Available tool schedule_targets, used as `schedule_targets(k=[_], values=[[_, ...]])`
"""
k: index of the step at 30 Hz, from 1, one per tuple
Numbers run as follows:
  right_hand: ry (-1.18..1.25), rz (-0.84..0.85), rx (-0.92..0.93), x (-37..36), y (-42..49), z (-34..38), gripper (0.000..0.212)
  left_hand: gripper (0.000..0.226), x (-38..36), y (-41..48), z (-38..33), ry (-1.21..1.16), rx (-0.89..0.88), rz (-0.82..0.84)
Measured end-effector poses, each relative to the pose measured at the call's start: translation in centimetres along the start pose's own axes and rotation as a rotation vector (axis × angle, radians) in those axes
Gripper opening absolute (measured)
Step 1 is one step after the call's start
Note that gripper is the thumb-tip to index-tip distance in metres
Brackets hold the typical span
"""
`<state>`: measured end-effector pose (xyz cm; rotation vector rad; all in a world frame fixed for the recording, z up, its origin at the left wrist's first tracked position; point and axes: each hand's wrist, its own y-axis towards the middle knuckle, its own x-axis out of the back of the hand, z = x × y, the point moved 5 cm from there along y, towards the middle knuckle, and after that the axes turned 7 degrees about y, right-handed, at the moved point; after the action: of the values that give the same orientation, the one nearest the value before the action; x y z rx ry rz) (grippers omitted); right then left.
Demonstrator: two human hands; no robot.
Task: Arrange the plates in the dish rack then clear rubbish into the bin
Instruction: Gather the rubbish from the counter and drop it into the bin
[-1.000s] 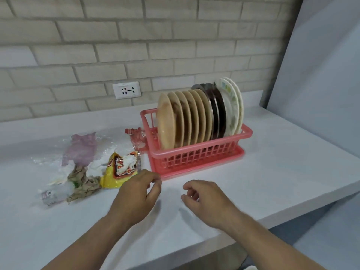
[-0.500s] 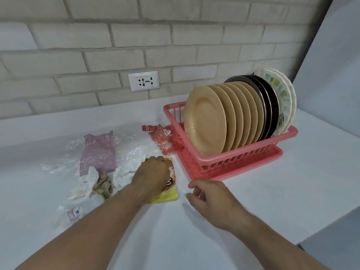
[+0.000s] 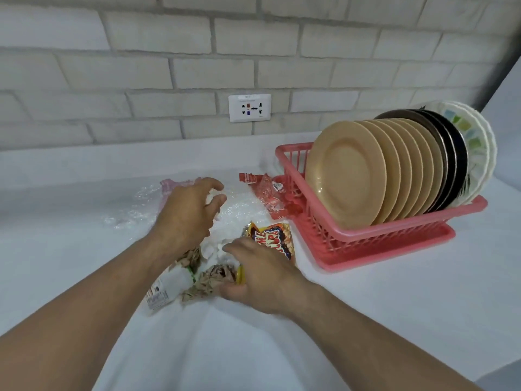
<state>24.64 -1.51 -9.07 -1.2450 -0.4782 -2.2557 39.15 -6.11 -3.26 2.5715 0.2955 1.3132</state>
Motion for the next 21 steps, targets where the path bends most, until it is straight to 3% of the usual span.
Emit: schedule_targets(k=[3,9,13,16,19,21], values=[[-0.173,0.072,0.107,-1.7,0.5,1.6,0.068,0.021,0.6,-0.7,1.3,0.183,-0.073,-0.036],[-0.362,0.05,0.213,-2.8,0.1,2.6,0.026,0.024,1.1,-2.1,2.8,0.194,-0.069,-0.007],[-0.214,-0.063,0.267,-1.6,-1.4,2.4,0.022,0.016,0.4,-2.7,3.8,0.25,-0.014,0.093],[-0.02,-0.142,0.179,-0.3,-2.8,1.4,0.029,0.021,-1.2,-3.5,3.3,0.294,-0.066,0.169],[0.294,-0.271,0.043,1.4,-4.0,-0.2,0.011,0.022,-3.8,-4.0,2.3,0.425,-0.152,0.278],[0.456,-0.332,-0.052,2.2,-4.8,-1.2,0.011,0.02,-5.7,-4.2,1.7,0.55,-0.193,0.371]])
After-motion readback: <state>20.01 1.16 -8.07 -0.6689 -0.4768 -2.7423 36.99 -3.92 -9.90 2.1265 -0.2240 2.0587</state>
